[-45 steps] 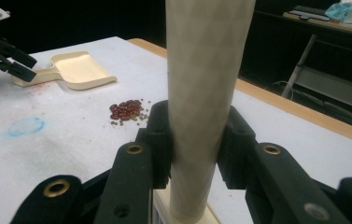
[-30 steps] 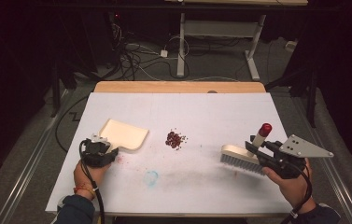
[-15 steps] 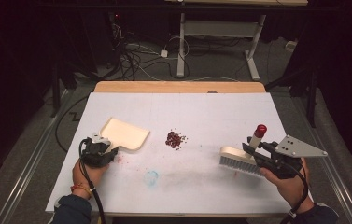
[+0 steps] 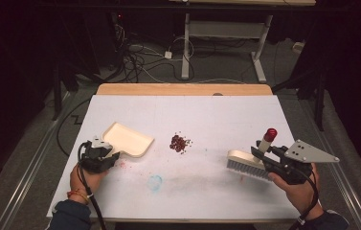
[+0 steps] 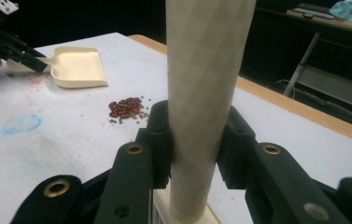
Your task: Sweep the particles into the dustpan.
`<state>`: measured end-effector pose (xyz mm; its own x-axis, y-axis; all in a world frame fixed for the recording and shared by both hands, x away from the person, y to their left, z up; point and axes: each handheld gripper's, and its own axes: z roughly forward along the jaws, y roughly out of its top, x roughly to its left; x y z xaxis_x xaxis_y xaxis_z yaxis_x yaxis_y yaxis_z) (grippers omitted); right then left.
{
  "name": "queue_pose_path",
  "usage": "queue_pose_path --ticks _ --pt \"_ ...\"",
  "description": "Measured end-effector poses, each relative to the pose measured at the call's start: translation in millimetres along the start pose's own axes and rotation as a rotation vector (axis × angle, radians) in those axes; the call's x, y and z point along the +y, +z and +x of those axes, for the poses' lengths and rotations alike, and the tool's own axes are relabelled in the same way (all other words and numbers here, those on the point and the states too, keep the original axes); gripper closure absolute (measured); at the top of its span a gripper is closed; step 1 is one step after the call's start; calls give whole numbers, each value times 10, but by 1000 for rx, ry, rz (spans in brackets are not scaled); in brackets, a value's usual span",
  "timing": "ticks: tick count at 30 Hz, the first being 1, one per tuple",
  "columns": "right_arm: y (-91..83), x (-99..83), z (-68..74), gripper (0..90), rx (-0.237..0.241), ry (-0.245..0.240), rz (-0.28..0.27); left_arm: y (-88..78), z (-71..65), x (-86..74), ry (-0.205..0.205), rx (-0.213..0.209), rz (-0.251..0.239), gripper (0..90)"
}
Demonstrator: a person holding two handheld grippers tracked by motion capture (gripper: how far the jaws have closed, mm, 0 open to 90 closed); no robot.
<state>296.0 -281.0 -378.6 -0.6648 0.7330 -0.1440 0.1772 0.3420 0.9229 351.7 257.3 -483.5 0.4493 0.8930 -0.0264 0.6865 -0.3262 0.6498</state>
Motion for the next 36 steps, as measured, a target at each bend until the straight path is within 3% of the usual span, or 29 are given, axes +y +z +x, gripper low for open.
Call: queue_pose_path --ticks 5,6,10,11,15,19,22,24,28,32,36 --pt "-26 -37 -15 704 -19 13 2 -113 -120 56 77 -53 28 637" --pt "-30 -47 -15 704 -22 18 6 -113 -120 56 77 -53 28 636" --pt "-14 -60 -19 704 -26 27 12 -186 -232 87 141 -122 55 636" --pt "-6 -59 -19 704 -24 28 11 -186 -232 87 141 -122 55 636" --pt "61 -30 -19 704 -16 11 22 -245 -374 65 232 -197 93 636" --pt "167 -1 -62 704 -13 36 5 -256 -539 77 314 -223 95 635" --pt "218 9 -81 704 -22 54 -17 -243 -607 81 322 -224 100 635" --pt "344 62 -105 704 -26 68 -37 -227 -673 78 315 -239 94 635" --pt "582 207 -102 704 -15 46 -47 -205 -714 85 312 -238 93 635" --pt "950 354 -99 704 -4 42 -36 -174 -765 91 316 -230 106 635" --pt "1312 476 -88 705 -18 22 -26 -130 -770 88 304 -247 107 635"
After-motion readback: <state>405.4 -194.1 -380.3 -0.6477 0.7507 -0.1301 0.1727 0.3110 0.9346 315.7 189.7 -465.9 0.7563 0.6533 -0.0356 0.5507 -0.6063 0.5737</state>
